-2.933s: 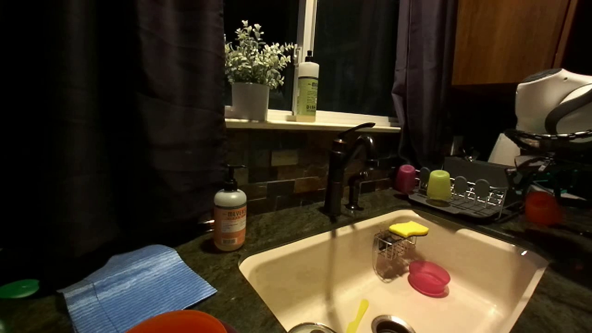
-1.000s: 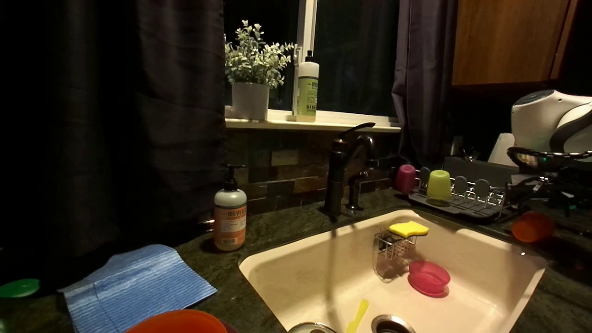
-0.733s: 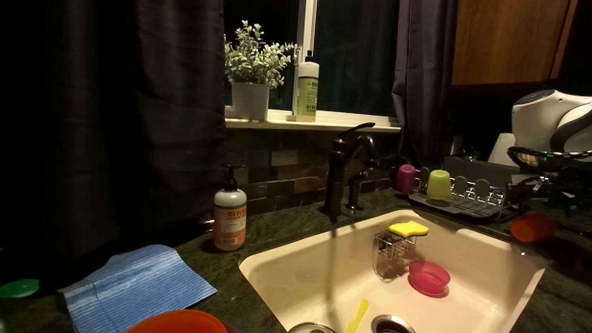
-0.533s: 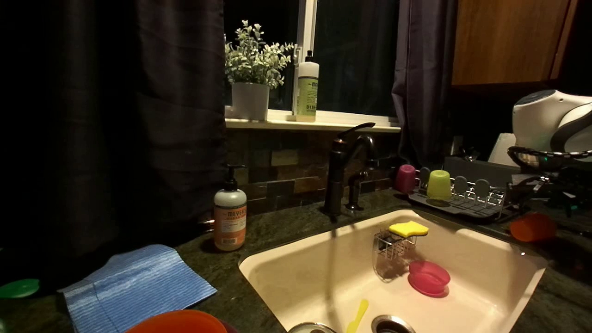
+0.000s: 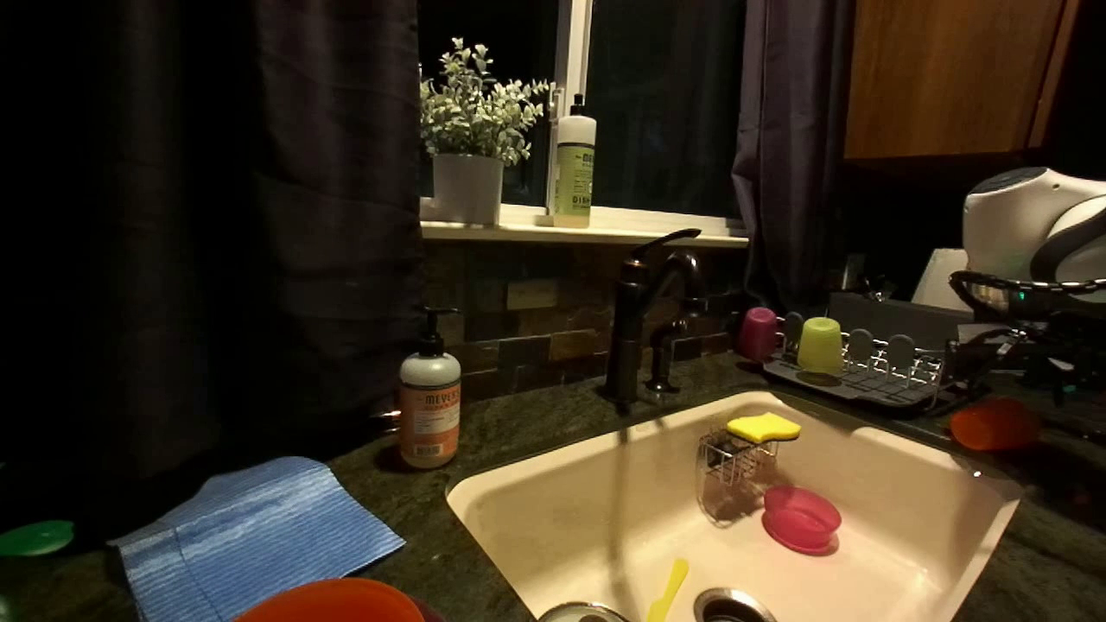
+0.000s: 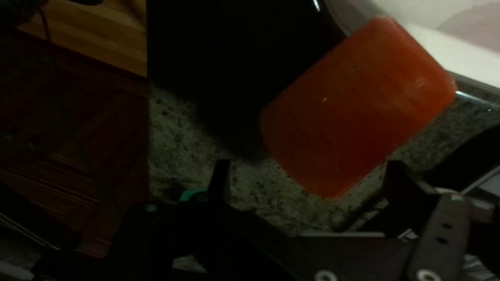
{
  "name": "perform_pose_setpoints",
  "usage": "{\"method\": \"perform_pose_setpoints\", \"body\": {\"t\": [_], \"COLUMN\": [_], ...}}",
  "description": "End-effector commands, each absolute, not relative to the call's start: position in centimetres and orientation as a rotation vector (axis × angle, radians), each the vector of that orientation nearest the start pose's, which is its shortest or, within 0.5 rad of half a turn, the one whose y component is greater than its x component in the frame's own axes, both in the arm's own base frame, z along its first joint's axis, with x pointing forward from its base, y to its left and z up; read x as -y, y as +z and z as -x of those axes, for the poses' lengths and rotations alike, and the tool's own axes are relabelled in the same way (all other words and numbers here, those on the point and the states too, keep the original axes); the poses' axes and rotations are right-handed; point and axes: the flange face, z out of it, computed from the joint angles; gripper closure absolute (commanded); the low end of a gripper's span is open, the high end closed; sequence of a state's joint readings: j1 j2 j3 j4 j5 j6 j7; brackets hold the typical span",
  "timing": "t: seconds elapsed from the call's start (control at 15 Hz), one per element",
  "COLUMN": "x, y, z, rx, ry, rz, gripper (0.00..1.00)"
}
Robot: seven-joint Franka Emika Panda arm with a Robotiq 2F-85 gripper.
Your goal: Place the orange cup upright on the counter.
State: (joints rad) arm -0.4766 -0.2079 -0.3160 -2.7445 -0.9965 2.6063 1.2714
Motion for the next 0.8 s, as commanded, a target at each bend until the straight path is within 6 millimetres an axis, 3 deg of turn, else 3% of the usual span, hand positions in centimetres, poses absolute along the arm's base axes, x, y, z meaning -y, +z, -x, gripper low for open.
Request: {"method": "perform_pose_setpoints", "body": {"t": [0.0, 0.53, 0.73], "x": [26.6, 27.5, 27.6], "y": [27.5, 26.3, 26.8], "z": [-29.1, -29.5, -29.5], "rx": [-1.921, -1.67, -1.598], "ry": [-0.345, -0.25, -0.2], "rz": [2.886, 2.889, 2.89], "gripper": [0.0, 0.0, 0.0]}}
